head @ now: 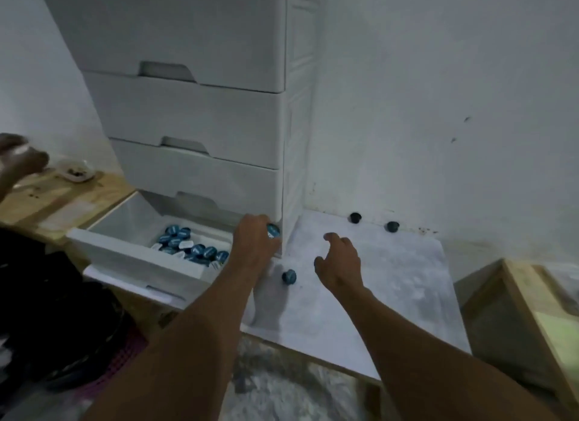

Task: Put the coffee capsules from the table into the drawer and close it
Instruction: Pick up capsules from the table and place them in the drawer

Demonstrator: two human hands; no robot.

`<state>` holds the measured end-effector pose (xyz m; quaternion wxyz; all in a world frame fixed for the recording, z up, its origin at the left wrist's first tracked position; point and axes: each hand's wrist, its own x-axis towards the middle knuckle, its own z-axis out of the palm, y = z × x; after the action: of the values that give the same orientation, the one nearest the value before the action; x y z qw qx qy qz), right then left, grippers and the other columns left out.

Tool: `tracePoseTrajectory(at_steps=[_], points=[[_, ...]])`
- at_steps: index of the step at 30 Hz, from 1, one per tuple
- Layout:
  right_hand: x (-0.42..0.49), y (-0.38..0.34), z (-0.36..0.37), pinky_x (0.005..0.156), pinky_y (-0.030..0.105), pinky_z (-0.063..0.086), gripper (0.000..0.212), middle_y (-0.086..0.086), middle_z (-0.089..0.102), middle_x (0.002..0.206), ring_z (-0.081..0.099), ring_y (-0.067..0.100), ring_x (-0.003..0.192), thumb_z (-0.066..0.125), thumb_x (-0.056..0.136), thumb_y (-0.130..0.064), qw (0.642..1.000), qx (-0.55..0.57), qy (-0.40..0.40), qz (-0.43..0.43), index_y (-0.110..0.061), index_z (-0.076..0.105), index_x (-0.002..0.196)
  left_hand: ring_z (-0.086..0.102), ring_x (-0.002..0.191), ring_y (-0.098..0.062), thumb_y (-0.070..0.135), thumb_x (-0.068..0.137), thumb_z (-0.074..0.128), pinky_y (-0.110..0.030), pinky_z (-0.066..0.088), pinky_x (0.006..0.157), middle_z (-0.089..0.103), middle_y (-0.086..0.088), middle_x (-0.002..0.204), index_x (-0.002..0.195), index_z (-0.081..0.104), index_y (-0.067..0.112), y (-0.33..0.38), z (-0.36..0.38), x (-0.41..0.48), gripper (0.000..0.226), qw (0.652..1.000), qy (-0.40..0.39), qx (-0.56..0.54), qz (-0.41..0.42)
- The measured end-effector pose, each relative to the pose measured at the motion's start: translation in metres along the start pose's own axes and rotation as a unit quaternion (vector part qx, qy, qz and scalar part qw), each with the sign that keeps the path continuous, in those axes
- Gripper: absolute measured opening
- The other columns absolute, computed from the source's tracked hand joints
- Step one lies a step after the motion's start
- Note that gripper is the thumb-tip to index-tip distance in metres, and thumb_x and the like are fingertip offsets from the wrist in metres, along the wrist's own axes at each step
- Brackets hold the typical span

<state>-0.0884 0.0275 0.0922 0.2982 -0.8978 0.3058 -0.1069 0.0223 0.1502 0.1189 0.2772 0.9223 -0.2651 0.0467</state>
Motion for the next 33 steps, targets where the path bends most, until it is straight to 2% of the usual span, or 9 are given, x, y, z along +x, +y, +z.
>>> tracePoseTrajectory(at_steps=[3, 7, 12, 15, 24, 28, 31, 33], points=[[-0.025, 0.013, 0.045, 0.094, 0.032, 0.043, 0.056, 0.01, 0.043, 0.138, 0.053, 0.031, 0.117, 0.061, 0.089, -0.016, 0.996, -0.003, -0.052, 0.07, -0.016, 0.04, 0.141, 0.063, 0.089, -0.026, 0.021, 0.074, 0.073, -0.032, 0.047, 0.073, 0.067, -0.011, 0.096, 0.096, 0.07, 0.007, -0.029, 0.007, -0.012, 0.026, 1.0, -0.011, 0.006, -0.01], [-0.023, 0.011, 0.072, 0.099, 0.035, 0.042, 0.058, 0.013, 0.044, 0.139, 0.051, 0.033, 0.122, 0.063, 0.089, -0.018, 0.996, 0.0, -0.066, 0.065, -0.016, 0.039, 0.142, 0.058, 0.088, -0.023, 0.022, 0.073, 0.074, -0.026, 0.039, 0.07, 0.063, -0.008, 0.098, 0.096, 0.067, 0.011, -0.04, 0.021, -0.017, 0.027, 0.999, -0.021, -0.007, 0.027], [0.001, 0.016, 0.08, 0.096, 0.036, 0.043, 0.055, 0.013, 0.048, 0.134, 0.053, 0.034, 0.117, 0.062, 0.089, -0.016, 0.996, -0.009, -0.062, 0.059, -0.016, 0.041, 0.139, 0.057, 0.101, -0.026, 0.019, 0.078, 0.071, -0.03, 0.044, 0.088, 0.055, -0.012, 0.114, 0.117, 0.062, 0.008, -0.042, 0.036, -0.017, 0.041, 0.999, -0.038, 0.0, 0.025], [0.016, 0.027, 0.083, 0.095, 0.035, 0.043, 0.053, 0.012, 0.05, 0.131, 0.054, 0.033, 0.116, 0.061, 0.089, -0.016, 0.996, -0.017, -0.075, 0.036, -0.016, 0.041, 0.138, 0.055, 0.11, -0.024, 0.018, 0.082, 0.069, -0.027, 0.042, 0.095, 0.052, -0.01, 0.121, 0.126, 0.057, 0.009, -0.038, 0.06, -0.024, 0.046, 0.998, -0.059, 0.014, 0.029], [0.065, 0.052, 0.085, 0.094, 0.032, 0.043, 0.046, 0.01, 0.052, 0.131, 0.054, 0.029, 0.116, 0.056, 0.09, -0.011, 0.99, -0.044, -0.13, -0.019, -0.018, 0.047, 0.135, 0.053, 0.112, -0.027, 0.012, 0.092, 0.051, -0.032, 0.045, 0.093, 0.049, -0.014, 0.123, 0.121, 0.053, 0.006, -0.028, 0.103, -0.021, 0.03, 0.972, -0.176, 0.149, -0.045], [0.093, 0.05, 0.095, 0.091, 0.031, 0.042, 0.037, 0.01, 0.058, 0.125, 0.056, 0.026, 0.112, 0.057, 0.091, -0.018, 0.989, -0.036, -0.142, -0.031, -0.018, 0.054, 0.128, 0.051, 0.113, -0.026, 0.018, 0.092, 0.053, -0.034, 0.046, 0.092, 0.049, -0.012, 0.122, 0.117, 0.054, 0.01, -0.034, 0.126, -0.023, 0.026, 0.956, -0.197, 0.182, -0.119], [0.114, 0.043, 0.112, 0.095, 0.03, 0.042, 0.041, 0.01, 0.058, 0.127, 0.055, 0.026, 0.116, 0.062, 0.09, -0.022, 0.984, -0.038, -0.168, -0.04, -0.016, 0.054, 0.13, 0.05, 0.115, -0.027, 0.02, 0.093, 0.053, -0.034, 0.046, 0.094, 0.046, -0.012, 0.125, 0.122, 0.05, 0.01, -0.046, 0.152, -0.018, 0.031, 0.954, -0.195, 0.171, -0.151], [0.125, 0.037, 0.124, 0.098, 0.031, 0.042, 0.046, 0.009, 0.058, 0.128, 0.055, 0.026, 0.117, 0.065, 0.088, -0.023, 0.98, -0.042, -0.189, -0.047, -0.017, 0.054, 0.132, 0.051, 0.109, -0.019, 0.021, 0.095, 0.048, -0.024, 0.046, 0.091, 0.048, -0.011, 0.121, 0.124, 0.047, 0.008, -0.056, 0.167, -0.013, 0.032, 0.96, -0.186, 0.153, -0.142]])
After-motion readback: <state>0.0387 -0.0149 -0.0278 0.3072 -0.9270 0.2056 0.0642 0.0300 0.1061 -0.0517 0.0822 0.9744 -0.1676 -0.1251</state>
